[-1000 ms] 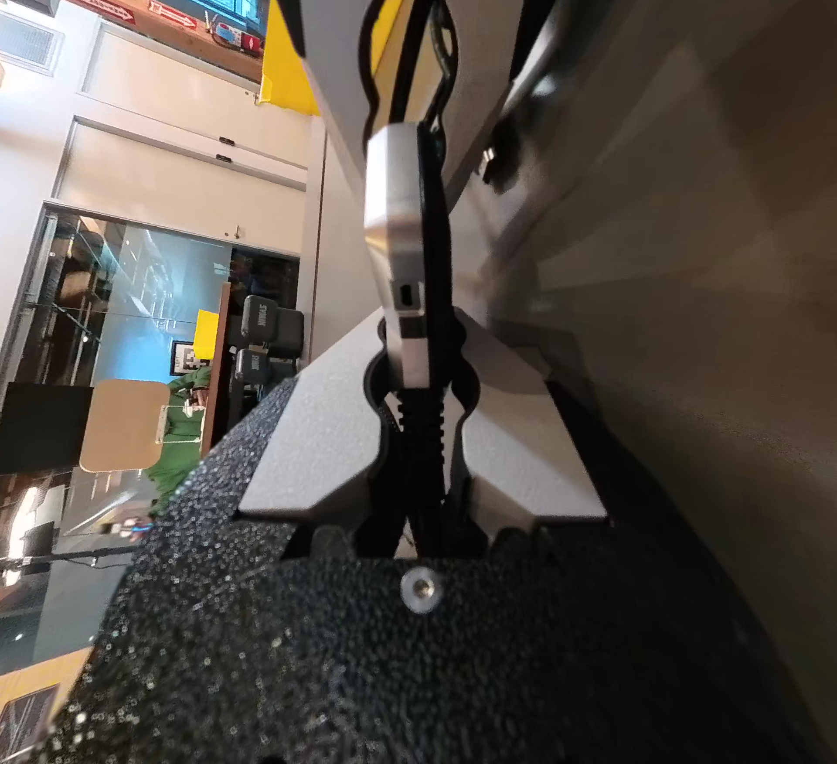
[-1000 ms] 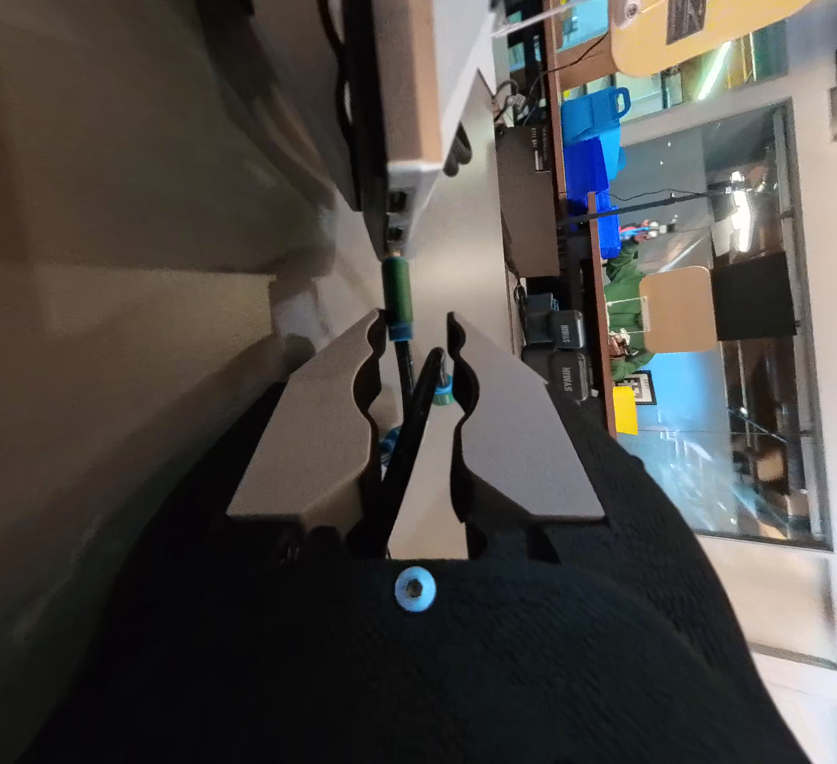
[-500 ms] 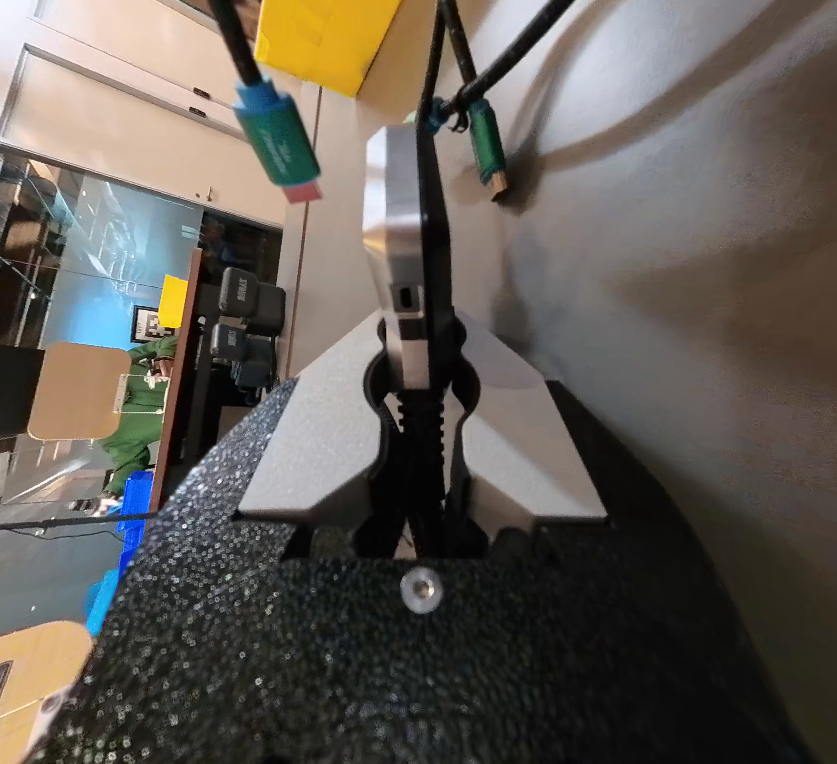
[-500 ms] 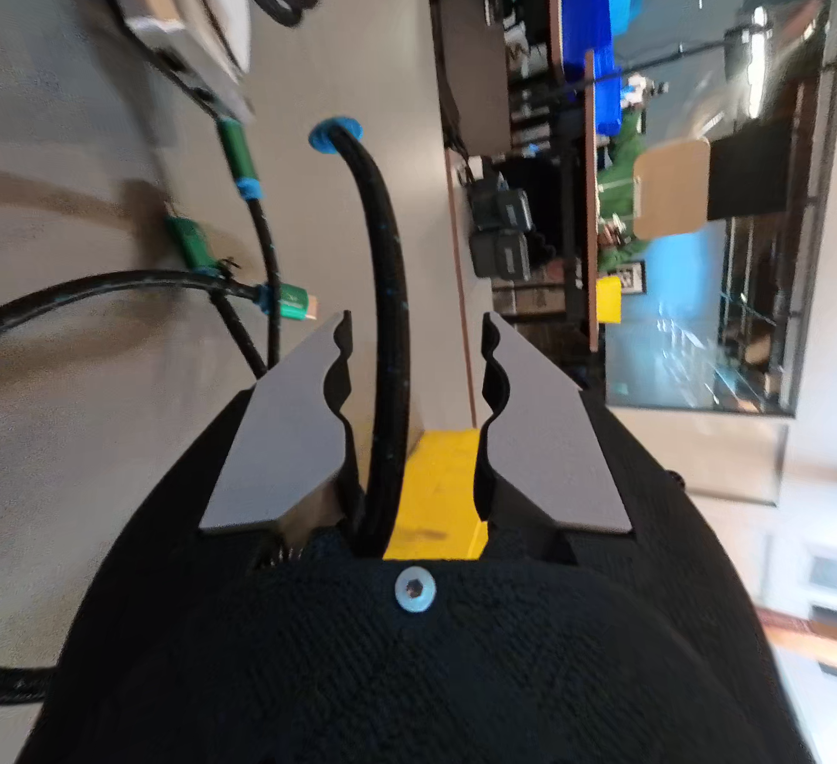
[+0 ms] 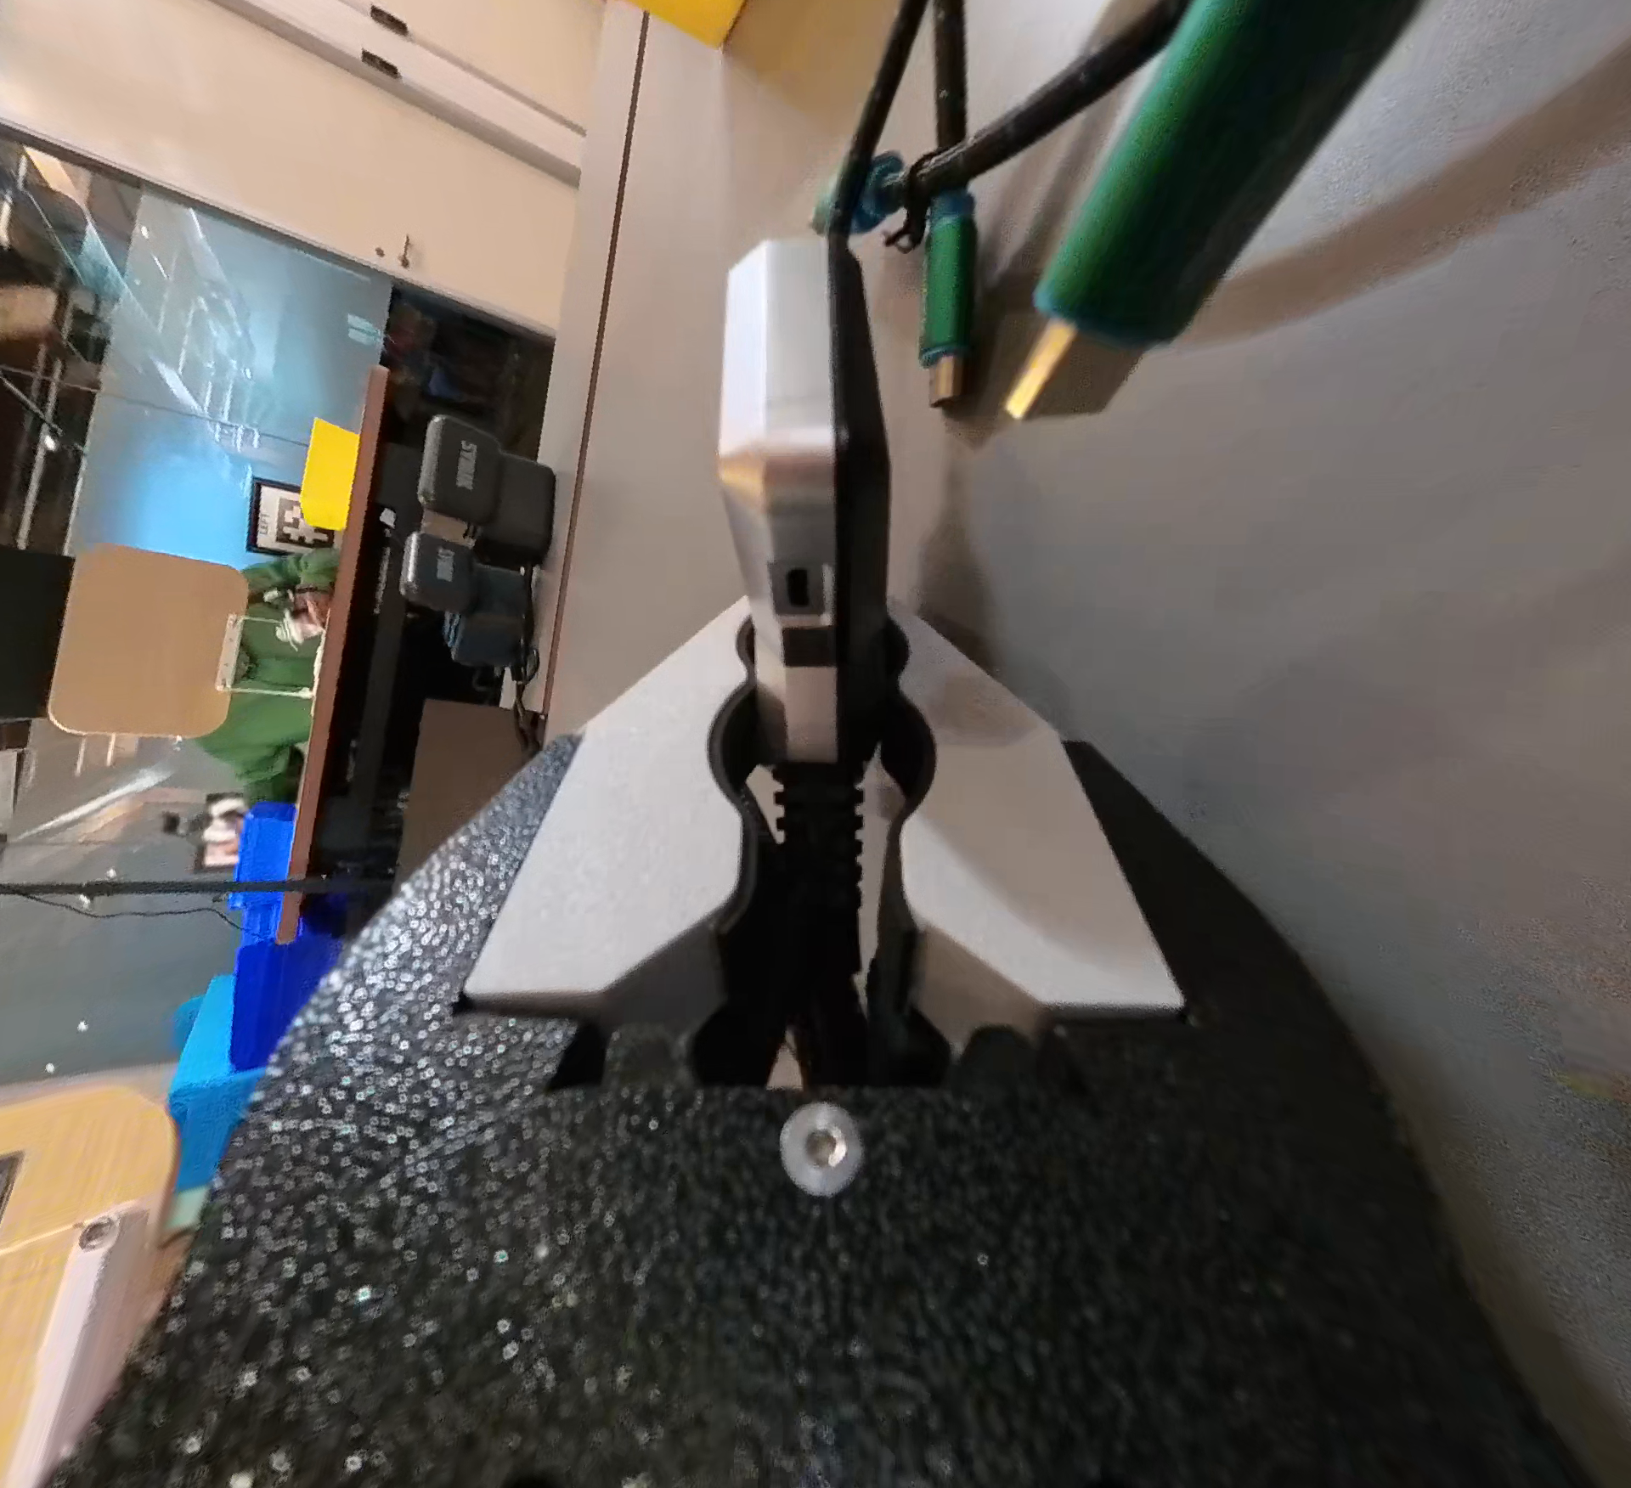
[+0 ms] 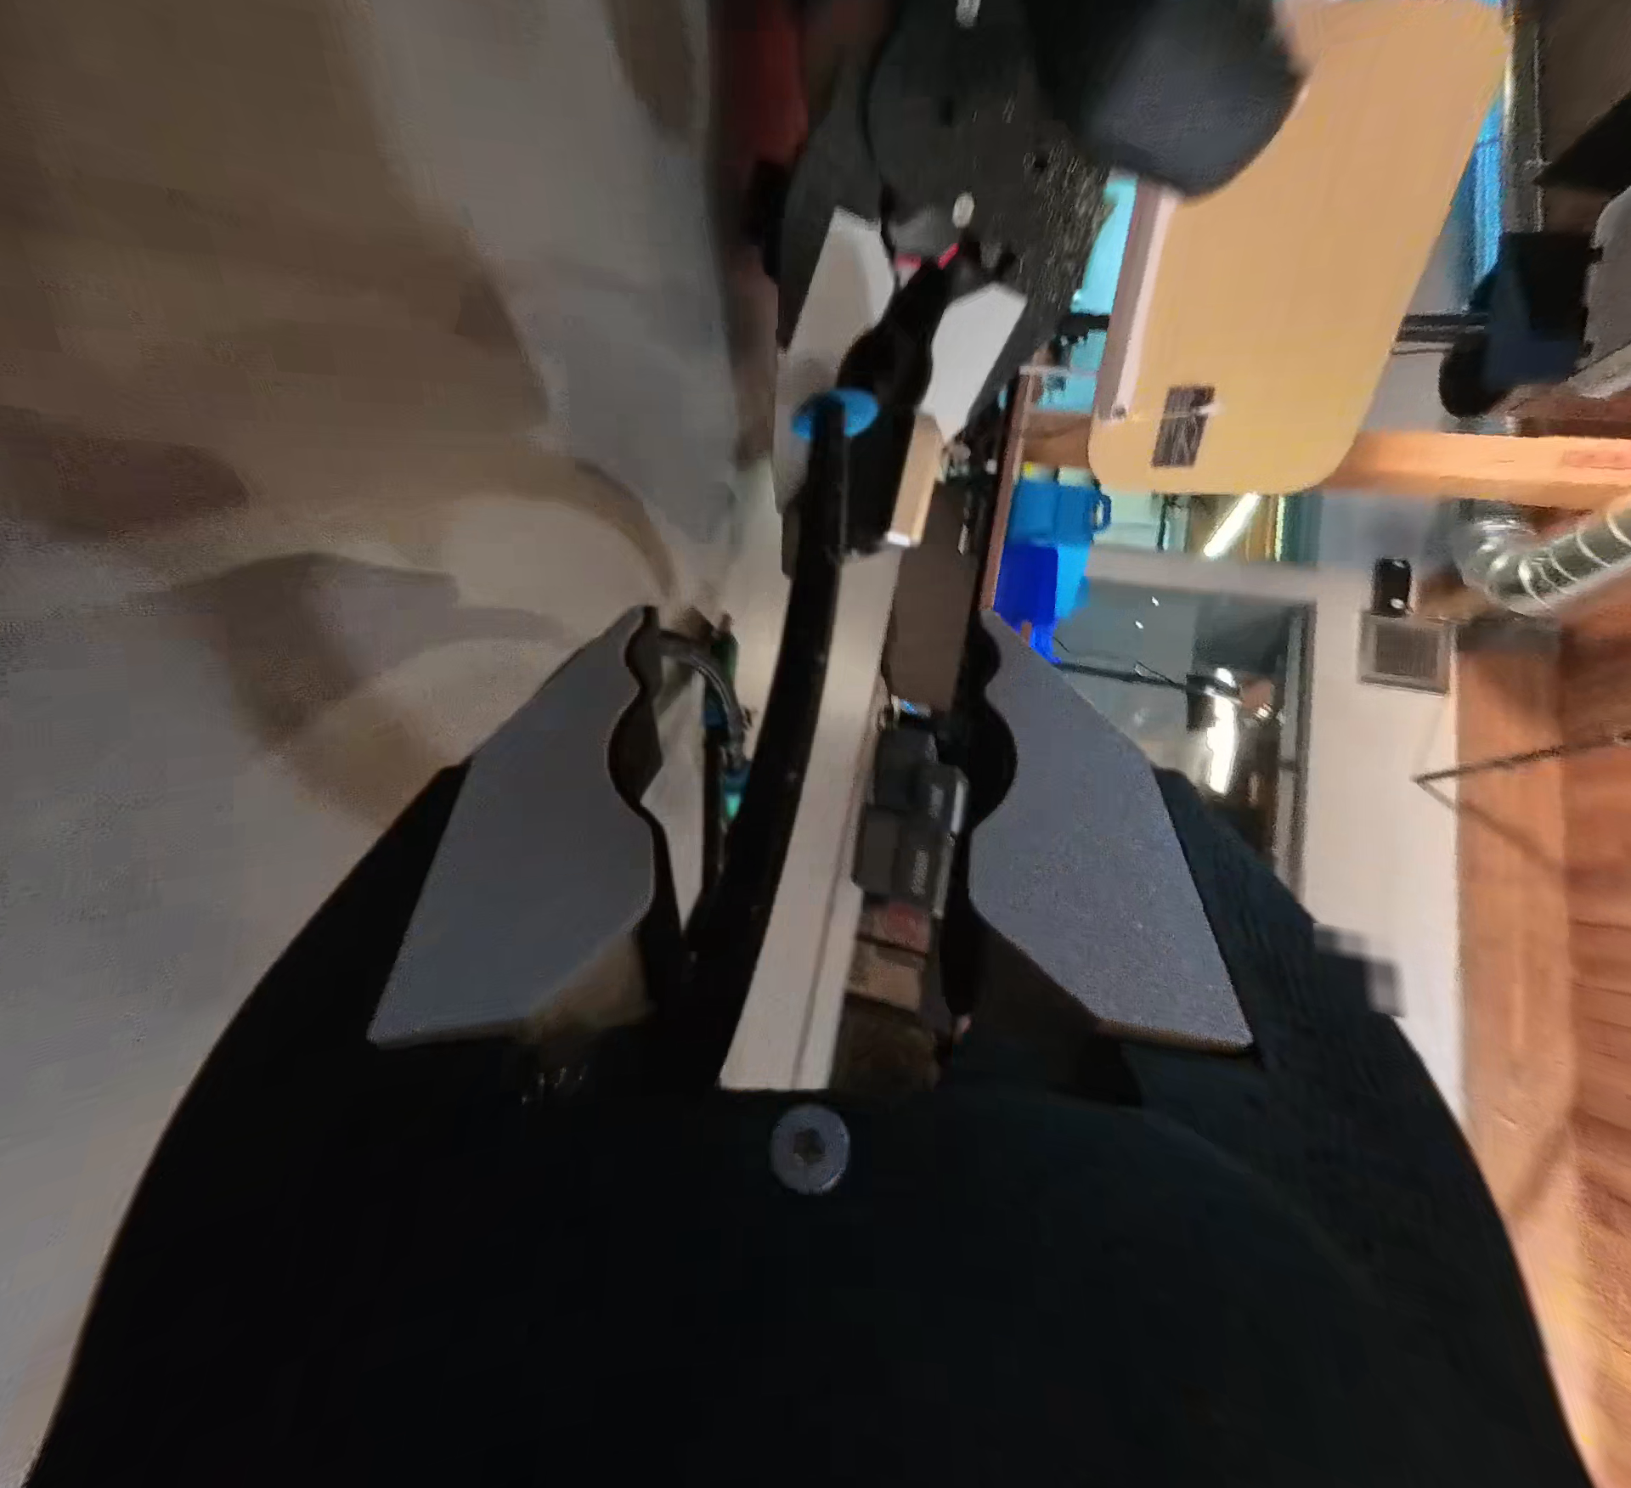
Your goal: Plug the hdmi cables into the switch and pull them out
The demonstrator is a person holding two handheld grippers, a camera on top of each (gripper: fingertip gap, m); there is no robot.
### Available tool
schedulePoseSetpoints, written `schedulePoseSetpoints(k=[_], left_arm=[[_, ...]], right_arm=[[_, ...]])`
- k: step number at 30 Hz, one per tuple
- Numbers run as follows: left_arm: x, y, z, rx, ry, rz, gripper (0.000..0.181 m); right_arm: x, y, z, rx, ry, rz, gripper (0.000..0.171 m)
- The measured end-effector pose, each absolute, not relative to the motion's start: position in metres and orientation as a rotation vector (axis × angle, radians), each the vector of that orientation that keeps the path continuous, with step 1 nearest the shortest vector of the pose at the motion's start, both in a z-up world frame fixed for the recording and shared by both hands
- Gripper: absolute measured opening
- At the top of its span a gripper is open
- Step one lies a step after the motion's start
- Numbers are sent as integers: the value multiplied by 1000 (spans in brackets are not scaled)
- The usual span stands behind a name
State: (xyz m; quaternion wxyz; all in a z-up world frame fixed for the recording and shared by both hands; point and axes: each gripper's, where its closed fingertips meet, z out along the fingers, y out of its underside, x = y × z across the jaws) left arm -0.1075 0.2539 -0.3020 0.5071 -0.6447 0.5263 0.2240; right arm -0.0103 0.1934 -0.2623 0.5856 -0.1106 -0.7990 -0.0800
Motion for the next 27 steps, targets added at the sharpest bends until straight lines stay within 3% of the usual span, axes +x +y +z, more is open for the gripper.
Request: schedulePoseSetpoints(k=[3,7,10,15,17,20,22,24,27], left_arm=[[-119,261,-308,-1601,1243,550,20],[-132,269,-310,-1616,1216,581,20],[-131,270,-310,-1607,1221,589,20],[-152,277,-310,-1660,1161,622,20],[-156,279,-310,-1671,1150,628,21],[-153,279,-310,-1660,1164,641,21],[-151,278,-310,-1655,1172,638,21],[-150,278,-310,-1649,1178,643,20],[-149,277,-311,-1643,1186,642,20]], right_arm=[[-7,180,-260,-303,-1857,-70,83],[10,209,-230,-526,-1713,-34,82],[27,225,-251,-769,-1843,-23,77],[65,234,-260,-1116,-1940,32,91],[71,231,-242,-1127,-1844,123,80],[73,233,-224,-1188,-1737,172,78],[60,228,-201,-1188,-1634,290,73],[41,227,-173,-1181,-1504,441,57],[5,243,-169,-1194,-1464,451,54]])
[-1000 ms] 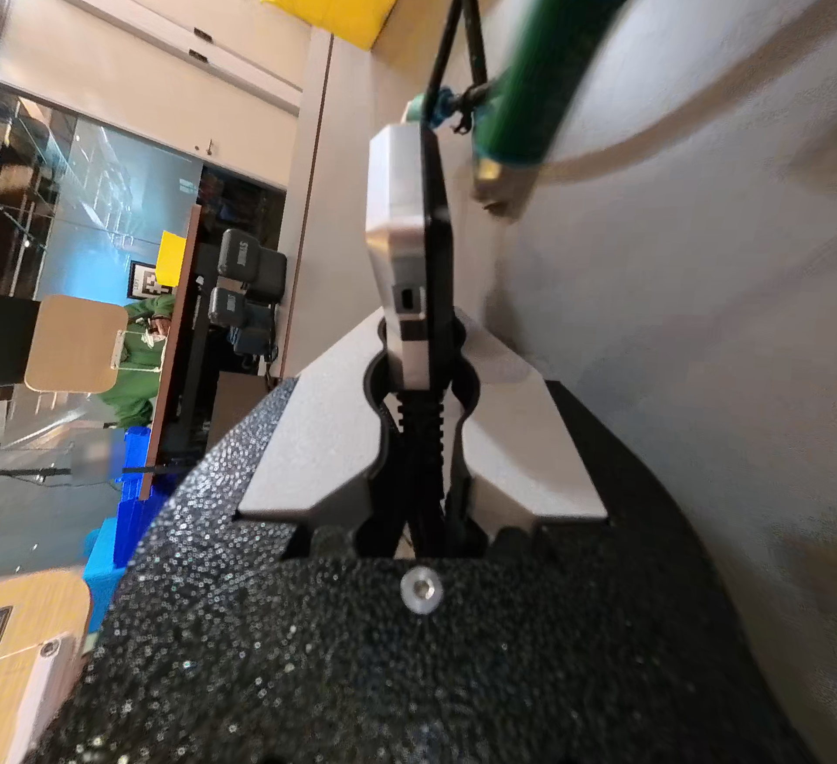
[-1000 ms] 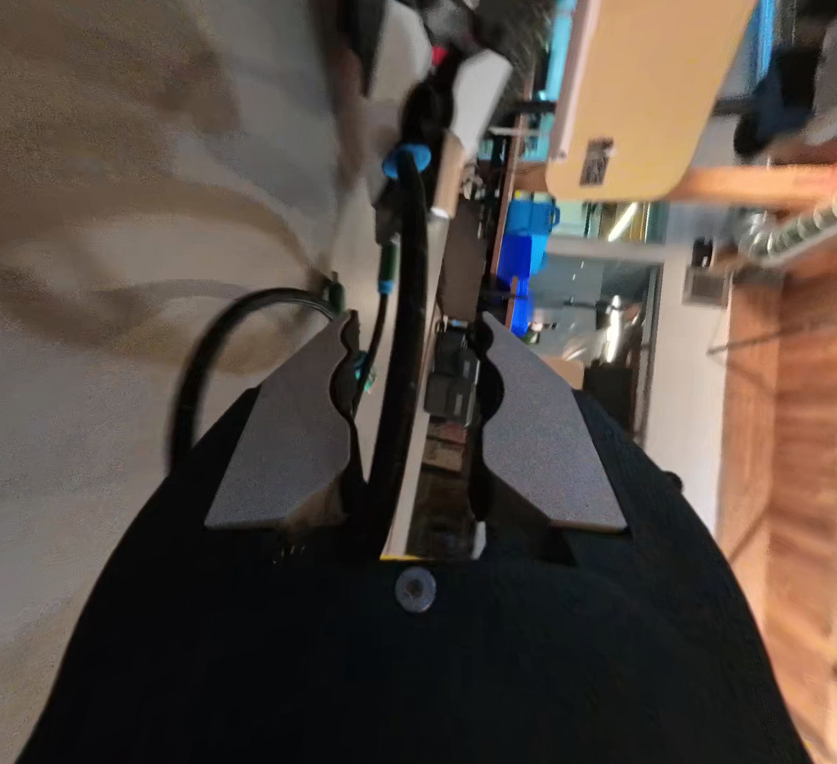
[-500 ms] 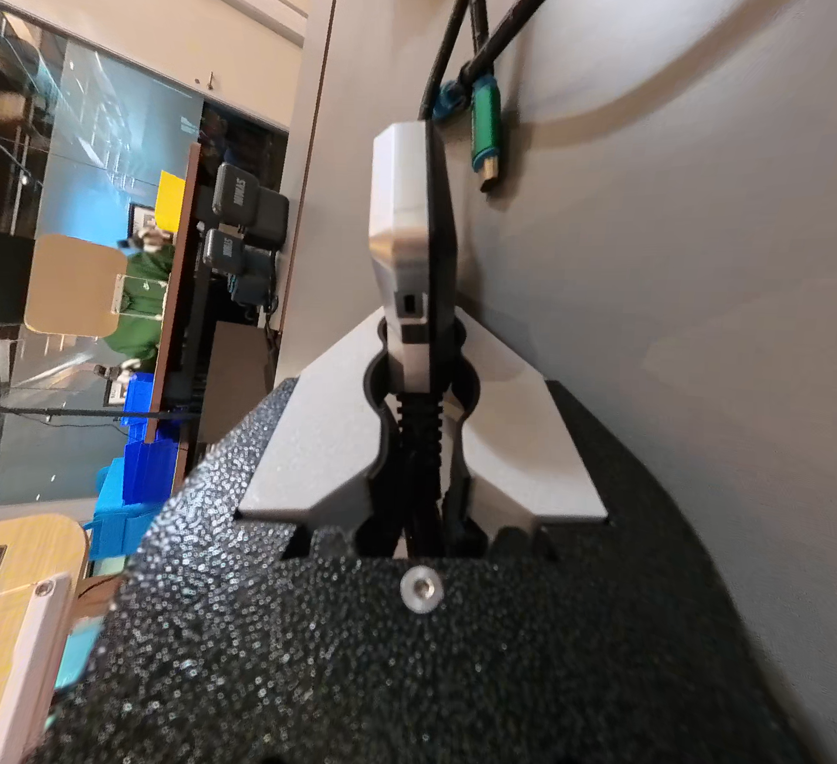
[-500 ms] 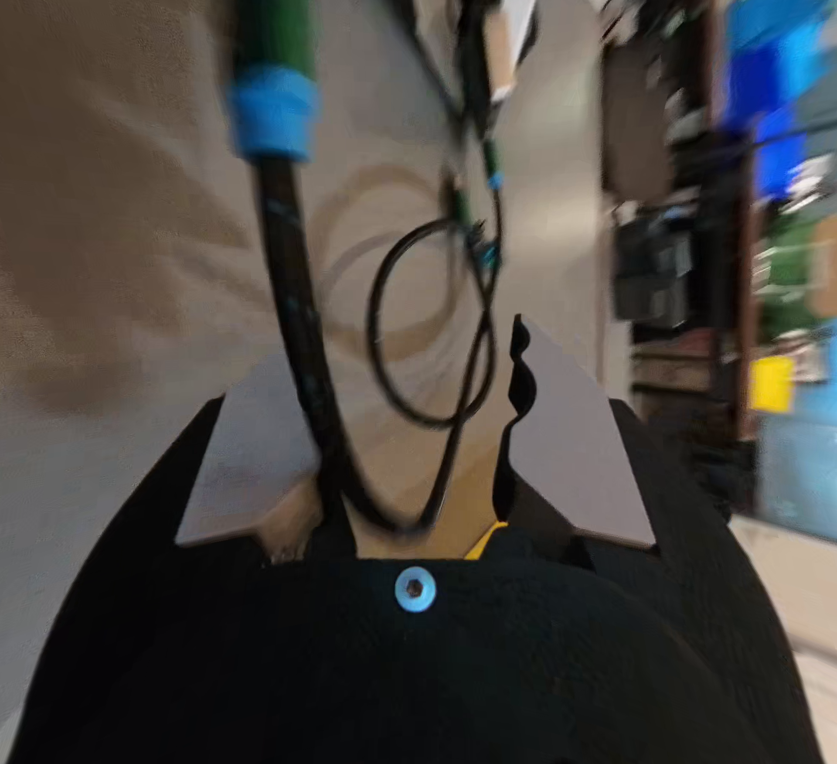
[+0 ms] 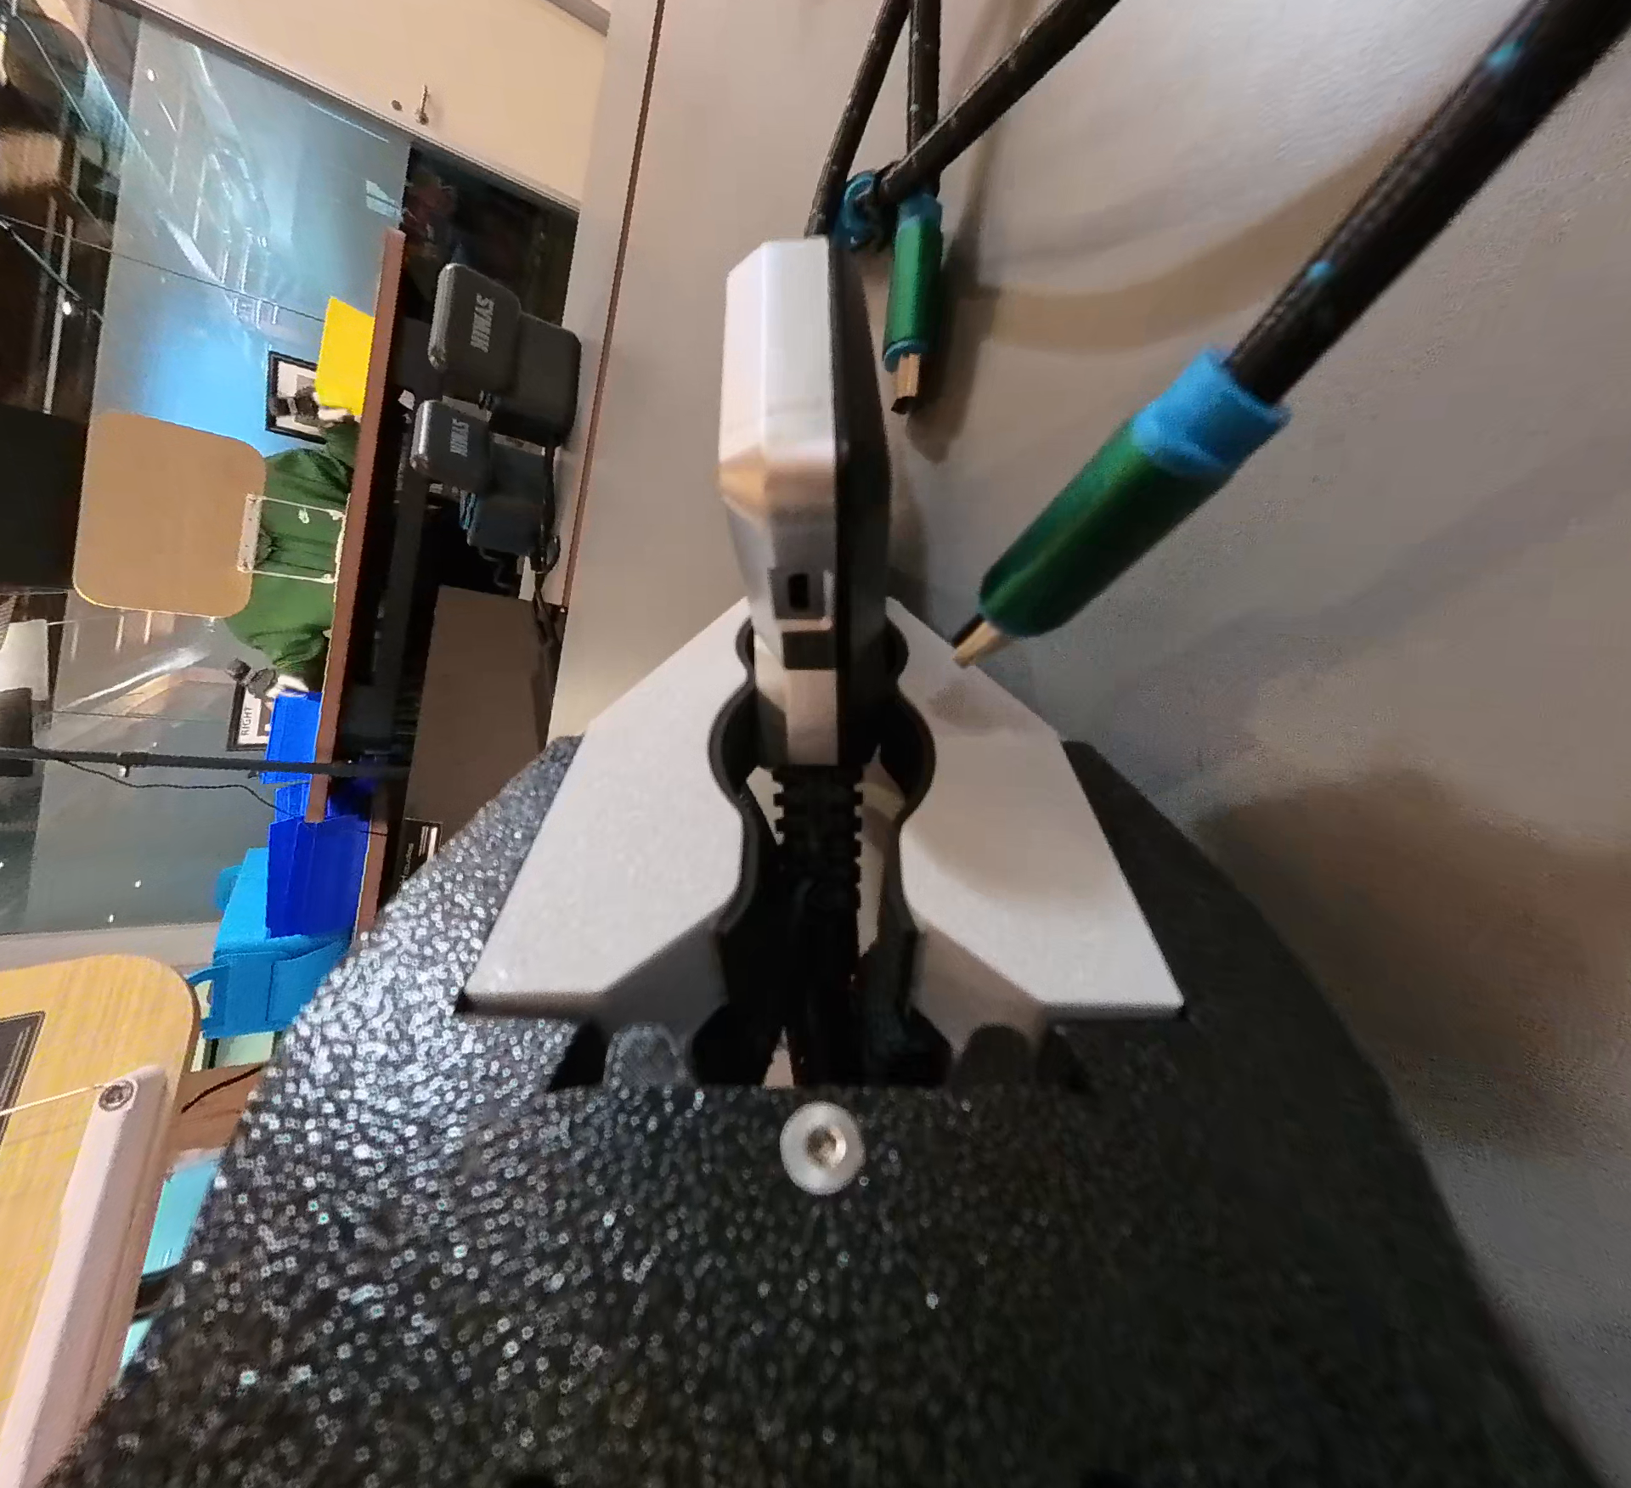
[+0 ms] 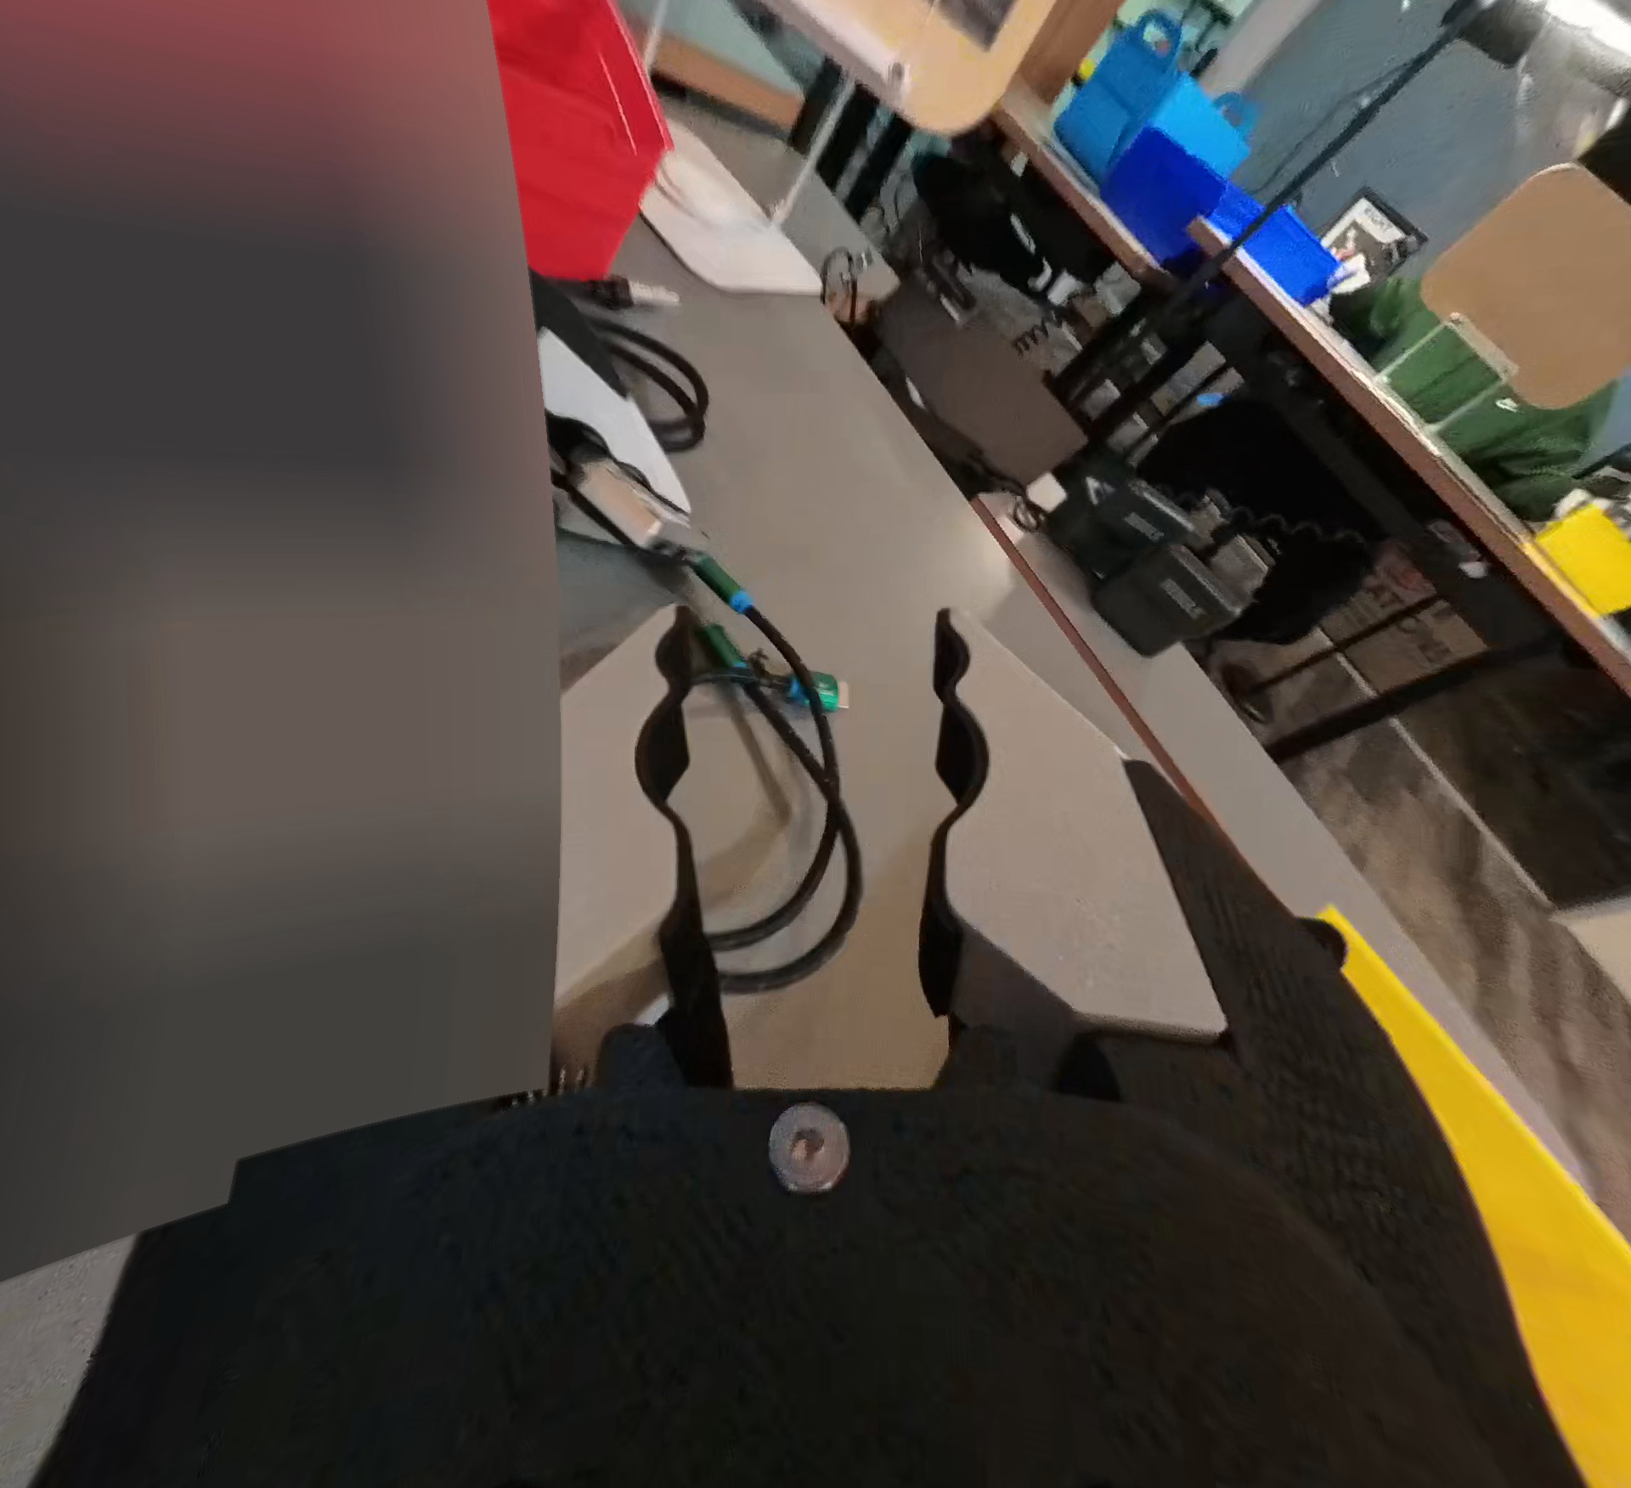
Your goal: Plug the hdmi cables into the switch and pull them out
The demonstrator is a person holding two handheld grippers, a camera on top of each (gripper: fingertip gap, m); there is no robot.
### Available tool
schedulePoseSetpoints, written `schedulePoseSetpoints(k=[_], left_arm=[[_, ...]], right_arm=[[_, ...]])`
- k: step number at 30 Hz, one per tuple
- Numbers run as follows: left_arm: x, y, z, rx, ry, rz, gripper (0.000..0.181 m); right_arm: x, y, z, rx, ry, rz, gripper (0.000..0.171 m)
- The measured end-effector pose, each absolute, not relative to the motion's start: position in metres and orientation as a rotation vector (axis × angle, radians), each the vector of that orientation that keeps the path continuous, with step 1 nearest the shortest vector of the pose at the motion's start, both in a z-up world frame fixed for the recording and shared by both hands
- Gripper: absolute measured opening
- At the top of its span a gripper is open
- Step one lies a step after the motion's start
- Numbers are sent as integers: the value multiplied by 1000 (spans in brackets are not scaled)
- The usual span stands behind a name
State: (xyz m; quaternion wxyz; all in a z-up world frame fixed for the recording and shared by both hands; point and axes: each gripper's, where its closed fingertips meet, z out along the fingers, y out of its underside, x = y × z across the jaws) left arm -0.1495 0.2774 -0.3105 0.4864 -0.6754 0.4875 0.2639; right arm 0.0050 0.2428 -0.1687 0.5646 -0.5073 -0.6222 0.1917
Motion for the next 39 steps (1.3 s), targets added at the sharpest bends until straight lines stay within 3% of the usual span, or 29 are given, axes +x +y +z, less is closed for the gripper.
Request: schedulePoseSetpoints(k=[7,12,18,27,29,31,39], left_arm=[[-146,275,-311,-1633,1202,599,20],[-139,270,-305,-1569,1233,598,19],[-122,261,-289,-1452,1259,611,20],[-112,253,-296,-1383,1343,630,20],[-147,256,-296,-1486,1256,673,20],[-168,258,-292,-1597,1089,520,20],[-159,268,-310,-1612,1207,638,20]], right_arm=[[-92,270,-268,-1057,-1851,47,54],[-119,286,-300,-955,-1971,-111,45],[-120,286,-299,-755,-1923,-261,8],[-107,278,-304,-651,-1830,-247,8],[-72,325,-304,-773,-1788,-435,8],[-34,354,-295,-939,-1689,-348,8],[-38,352,-288,-917,-1611,-273,8]])
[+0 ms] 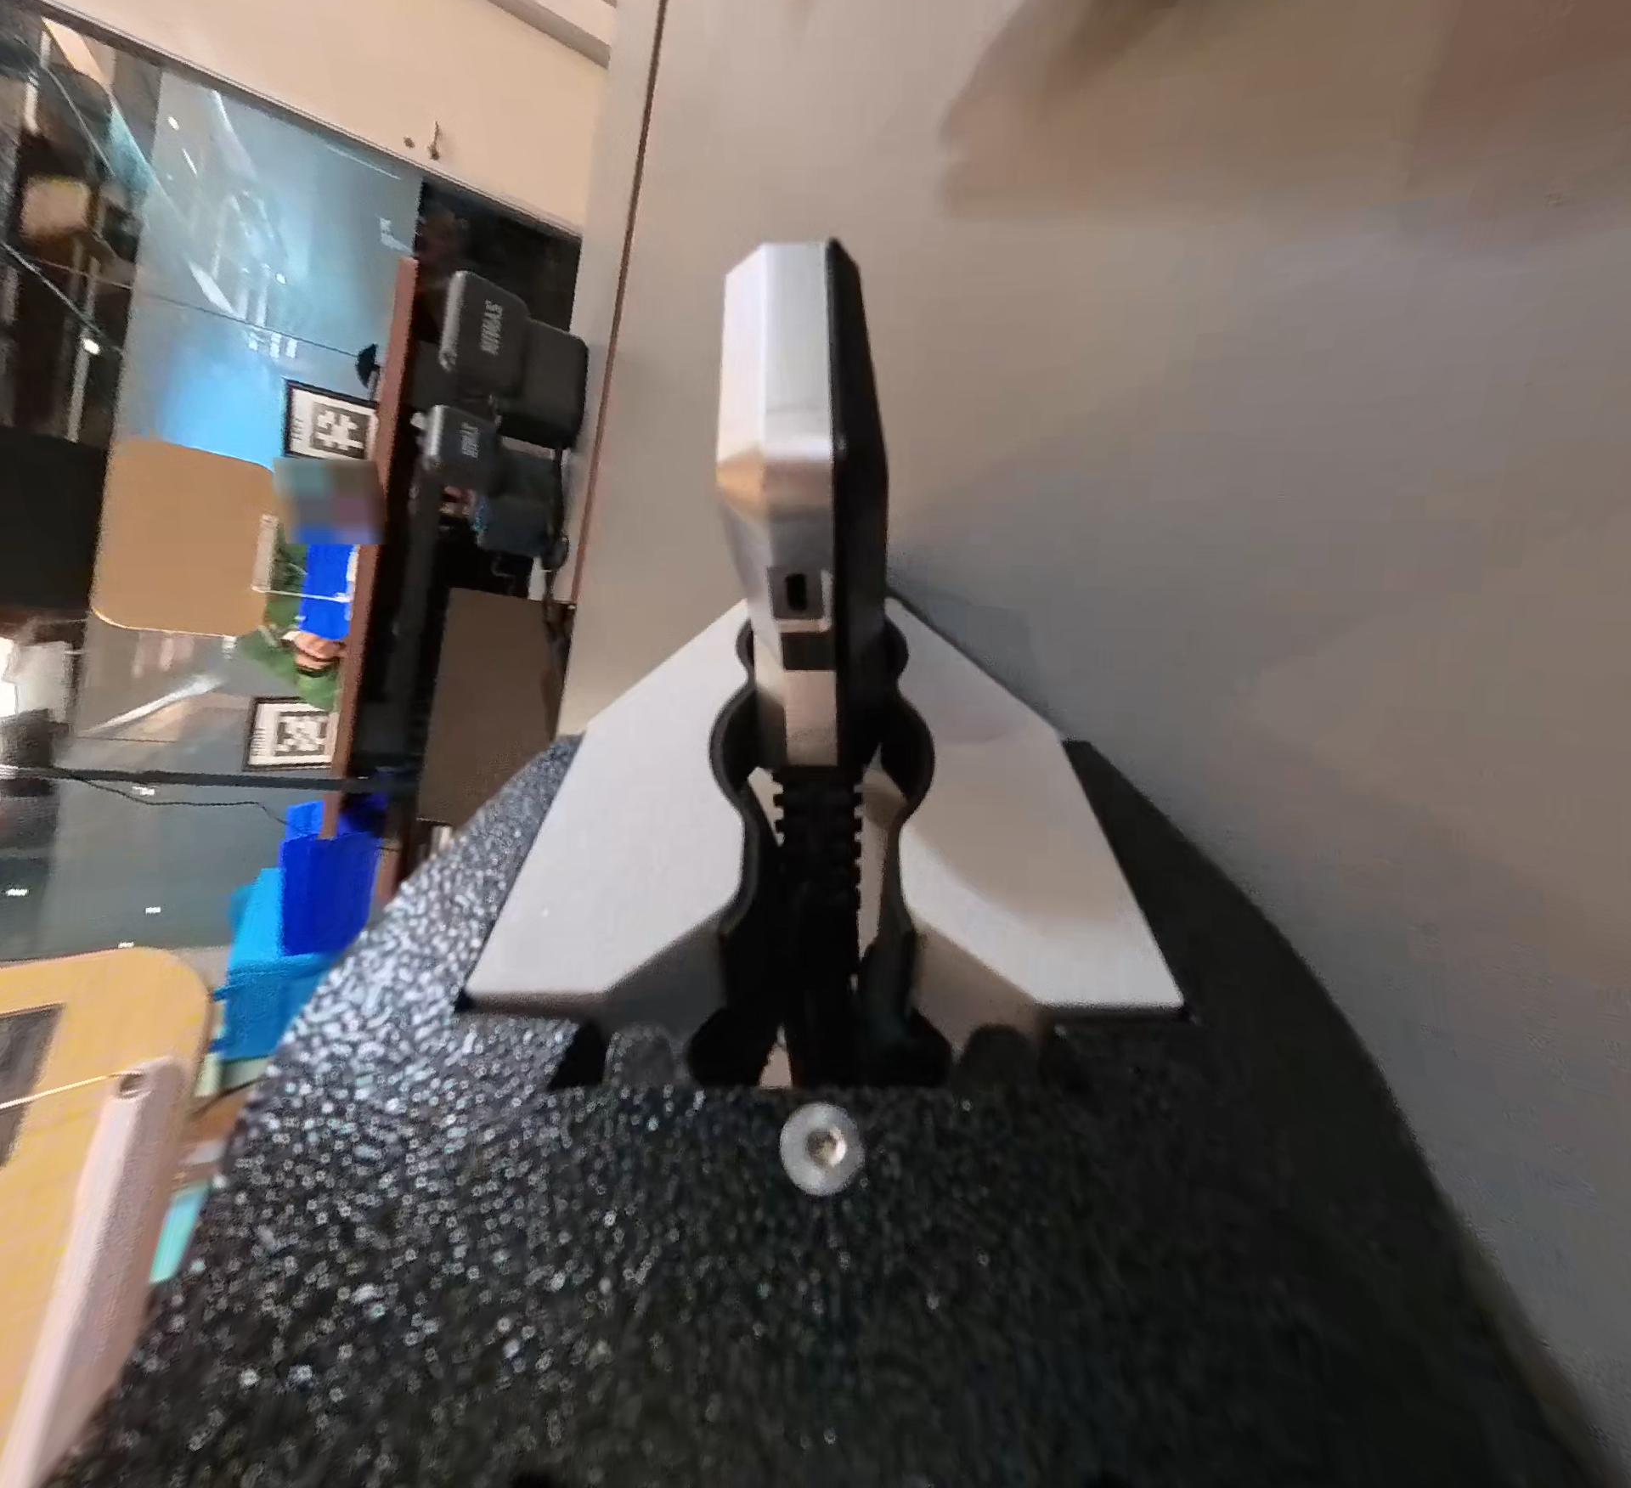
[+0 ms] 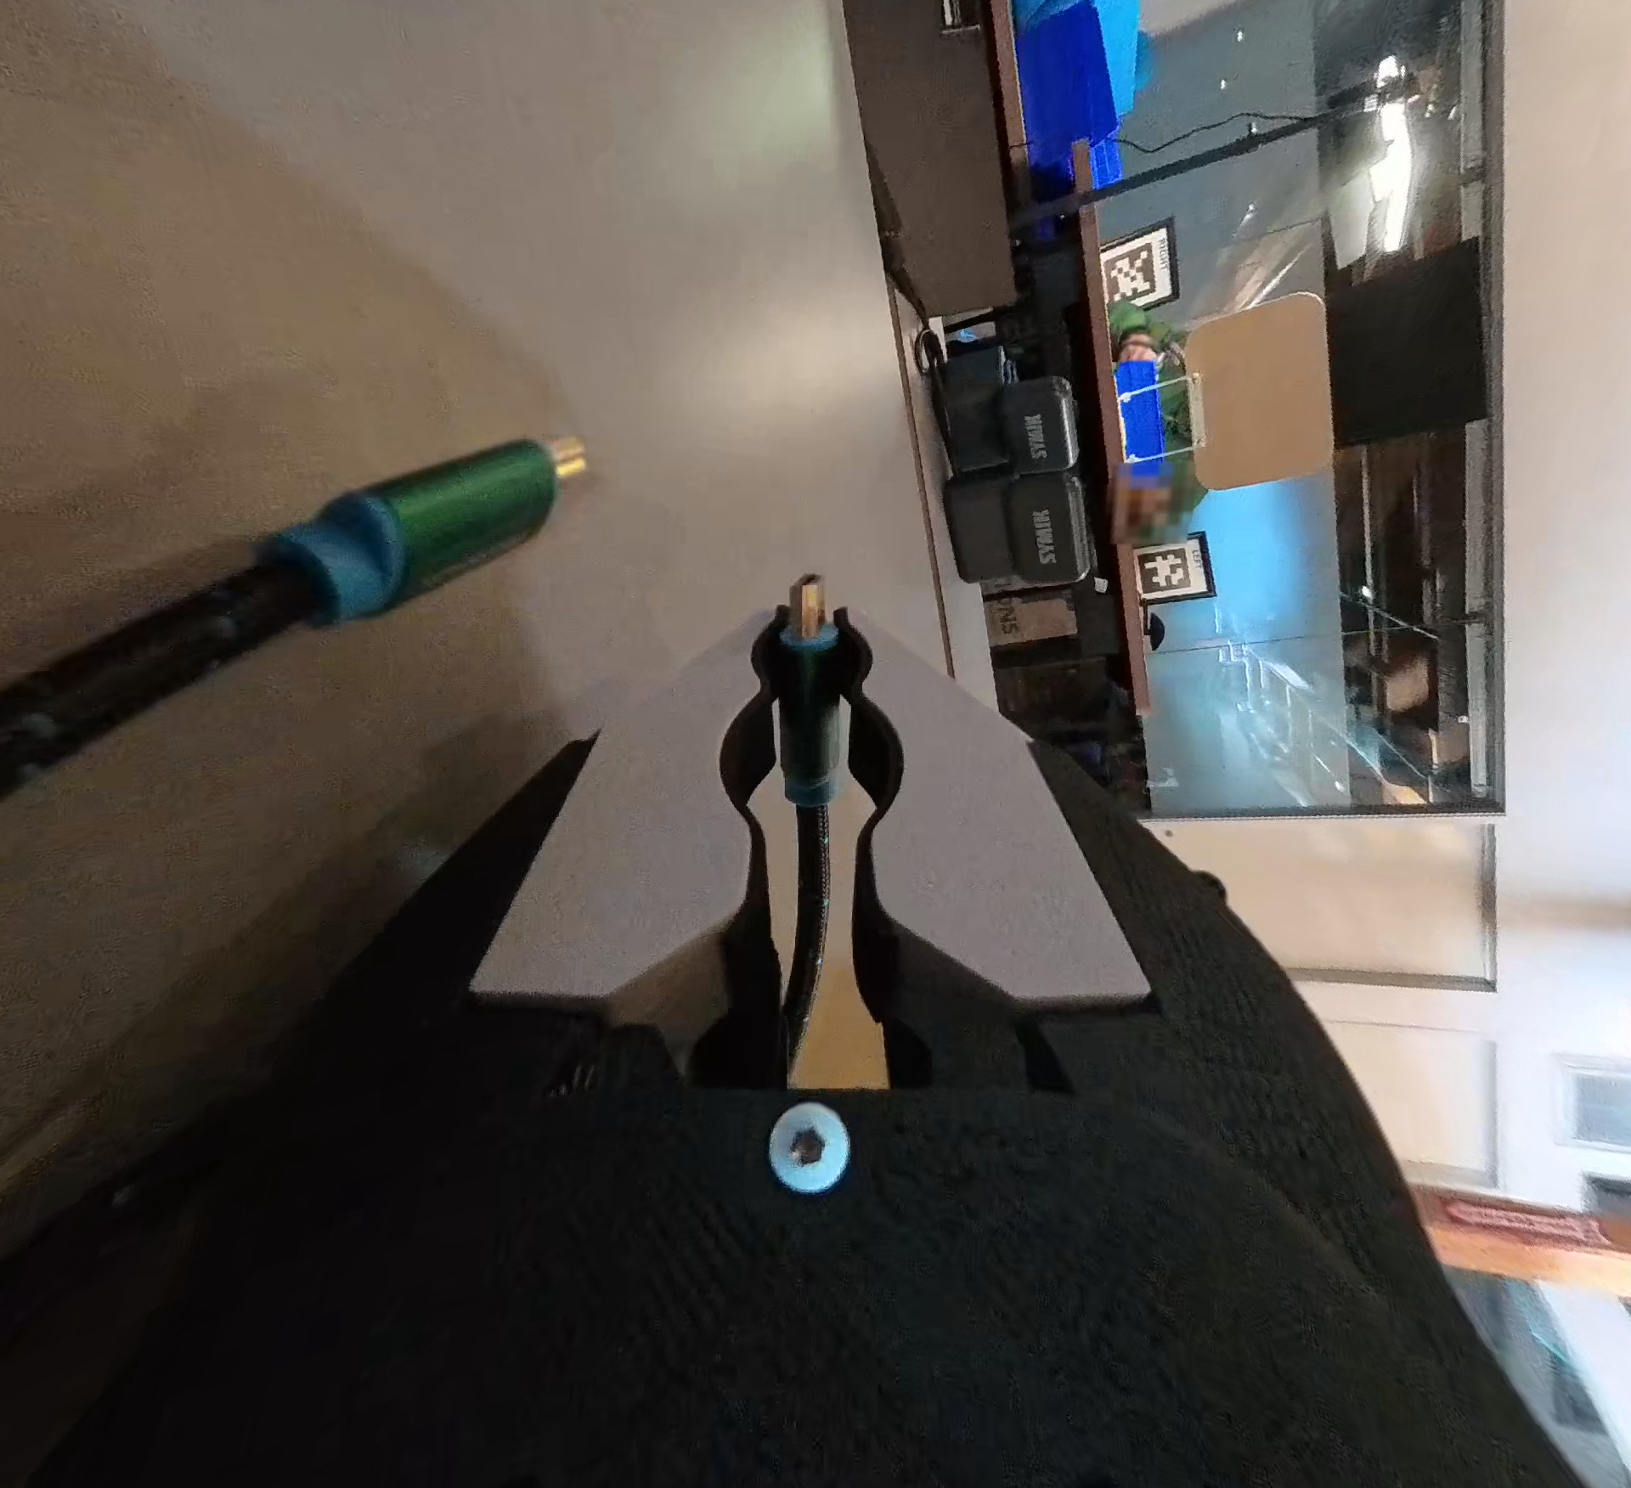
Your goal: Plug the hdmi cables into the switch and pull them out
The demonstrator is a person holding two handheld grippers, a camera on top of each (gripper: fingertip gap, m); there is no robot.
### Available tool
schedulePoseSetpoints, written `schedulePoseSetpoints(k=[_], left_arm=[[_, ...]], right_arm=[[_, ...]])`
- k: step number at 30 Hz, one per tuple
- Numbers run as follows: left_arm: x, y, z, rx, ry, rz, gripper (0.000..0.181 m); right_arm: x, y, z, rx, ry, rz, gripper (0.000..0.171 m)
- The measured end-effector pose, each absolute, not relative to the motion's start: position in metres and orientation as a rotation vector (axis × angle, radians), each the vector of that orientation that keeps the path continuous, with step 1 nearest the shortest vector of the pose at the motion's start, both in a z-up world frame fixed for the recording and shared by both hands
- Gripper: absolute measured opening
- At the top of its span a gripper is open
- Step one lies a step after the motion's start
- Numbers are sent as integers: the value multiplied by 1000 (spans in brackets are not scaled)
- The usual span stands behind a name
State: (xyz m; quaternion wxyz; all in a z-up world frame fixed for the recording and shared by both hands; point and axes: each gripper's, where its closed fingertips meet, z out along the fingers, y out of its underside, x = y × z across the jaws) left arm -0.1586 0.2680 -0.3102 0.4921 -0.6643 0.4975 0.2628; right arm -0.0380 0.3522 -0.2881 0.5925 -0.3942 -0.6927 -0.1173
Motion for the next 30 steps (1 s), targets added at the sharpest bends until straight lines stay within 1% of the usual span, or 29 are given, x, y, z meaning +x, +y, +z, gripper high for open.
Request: schedulePoseSetpoints(k=[2,5,6,7,10,13,16,18,22,25,28,30], left_arm=[[-158,269,-310,-1630,1190,609,20],[-155,270,-310,-1610,1209,637,20],[-154,270,-310,-1600,1218,646,20],[-154,270,-310,-1591,1224,651,20],[-153,270,-310,-1572,1237,661,21],[-148,266,-311,-1568,1249,634,21],[-132,259,-310,-1638,1213,461,20],[-125,258,-310,-1663,1195,415,20],[-121,259,-311,-1657,1205,479,22],[-115,262,-307,-1642,1180,515,26],[-104,266,-298,-1597,1140,542,32],[-88,267,-291,-1552,1109,499,33]], right_arm=[[-41,349,-287,-925,-1601,-225,9],[-44,352,-279,-962,-1565,-200,54],[-42,354,-272,-976,-1540,-199,62],[-40,355,-265,-994,-1518,-168,63],[-39,347,-250,-1030,-1487,36,63],[-35,330,-259,-1217,-1580,300,62],[-29,309,-266,-1365,-1684,486,64],[-20,304,-267,-1405,-1737,491,64],[13,304,-285,-1549,-1873,369,63],[46,314,-295,-1733,-1851,253,60],[81,330,-300,-1954,-1659,174,44],[95,333,-305,-2033,-1577,193,40]])
